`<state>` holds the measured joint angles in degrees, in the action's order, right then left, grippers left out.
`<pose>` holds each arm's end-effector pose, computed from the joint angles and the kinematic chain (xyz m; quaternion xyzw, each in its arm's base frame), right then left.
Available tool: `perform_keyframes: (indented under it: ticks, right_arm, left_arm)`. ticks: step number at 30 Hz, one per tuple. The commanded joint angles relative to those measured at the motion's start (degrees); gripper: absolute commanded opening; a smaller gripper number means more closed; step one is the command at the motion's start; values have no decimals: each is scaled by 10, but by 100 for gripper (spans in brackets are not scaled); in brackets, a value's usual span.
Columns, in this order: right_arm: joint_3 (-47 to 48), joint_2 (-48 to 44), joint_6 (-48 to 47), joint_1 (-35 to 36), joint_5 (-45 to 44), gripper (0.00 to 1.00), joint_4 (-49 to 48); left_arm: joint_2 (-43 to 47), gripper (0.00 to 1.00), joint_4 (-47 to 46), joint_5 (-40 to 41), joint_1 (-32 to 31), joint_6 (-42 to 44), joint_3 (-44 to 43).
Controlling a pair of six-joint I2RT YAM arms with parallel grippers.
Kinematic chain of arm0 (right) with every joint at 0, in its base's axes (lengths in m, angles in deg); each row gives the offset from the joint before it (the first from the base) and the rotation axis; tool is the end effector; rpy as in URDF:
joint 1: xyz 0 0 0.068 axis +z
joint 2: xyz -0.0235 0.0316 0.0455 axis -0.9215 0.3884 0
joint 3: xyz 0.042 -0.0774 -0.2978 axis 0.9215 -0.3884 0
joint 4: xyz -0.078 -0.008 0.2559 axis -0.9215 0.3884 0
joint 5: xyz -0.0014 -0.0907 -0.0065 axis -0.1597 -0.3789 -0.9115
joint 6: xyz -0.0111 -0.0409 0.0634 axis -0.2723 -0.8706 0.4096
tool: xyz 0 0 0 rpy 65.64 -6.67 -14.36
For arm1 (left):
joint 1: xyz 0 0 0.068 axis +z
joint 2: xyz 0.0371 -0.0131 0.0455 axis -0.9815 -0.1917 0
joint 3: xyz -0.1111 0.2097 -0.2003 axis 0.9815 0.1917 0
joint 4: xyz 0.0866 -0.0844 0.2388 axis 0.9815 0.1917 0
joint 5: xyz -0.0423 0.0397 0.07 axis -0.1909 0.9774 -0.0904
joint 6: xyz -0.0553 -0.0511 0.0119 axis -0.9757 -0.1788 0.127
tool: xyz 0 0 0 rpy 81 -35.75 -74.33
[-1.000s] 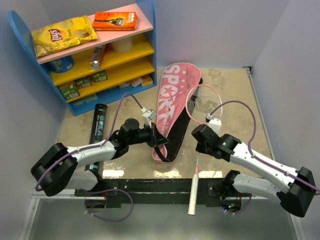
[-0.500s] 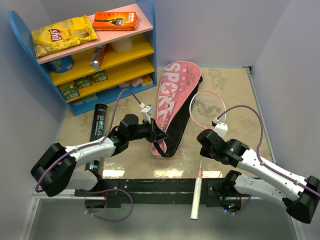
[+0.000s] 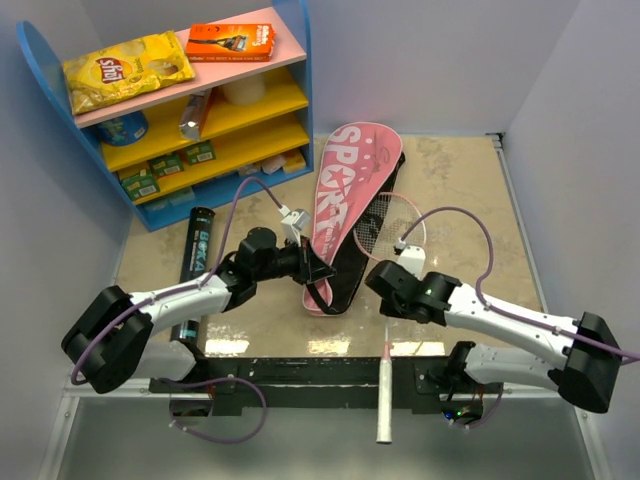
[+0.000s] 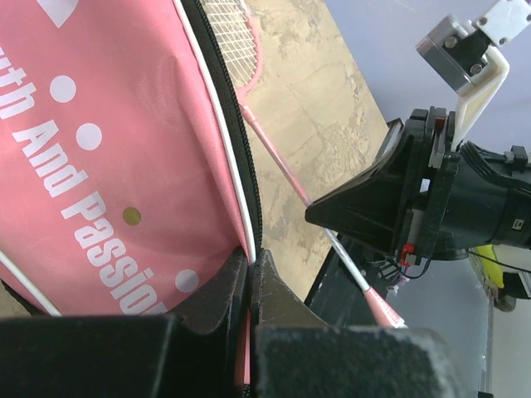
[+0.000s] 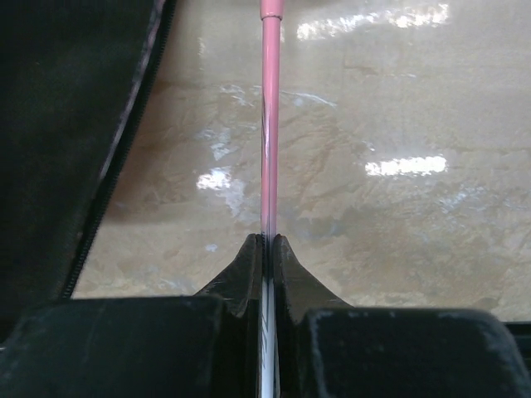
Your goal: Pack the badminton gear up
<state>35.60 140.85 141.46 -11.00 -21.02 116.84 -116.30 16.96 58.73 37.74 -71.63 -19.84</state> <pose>0.1263 0.1373 0.2272 0.0867 0.9508 0.0554 0.2921 0.2035 -0.2131 0.2386 0.1246 0.7921 -0.5030 0.3226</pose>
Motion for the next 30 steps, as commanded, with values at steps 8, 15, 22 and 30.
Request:
perform_keyframes:
  ticks: [8, 15, 22, 30]
  right_arm:
    - [100, 57, -26, 3, -40, 0, -79]
    - [151, 161, -82, -5, -80, 0, -154]
    - [178, 237, -187, -45, -97, 0, -286]
    - [152, 306, -303, -133, -40, 0, -457]
  left_arm:
    - [13, 0, -78, -6, 8, 15, 44]
    - [16, 0, -99, -16, 9, 3, 73]
    - [42, 0, -92, -22, 7, 2, 97]
    - [57, 0, -84, -46, 7, -4, 115]
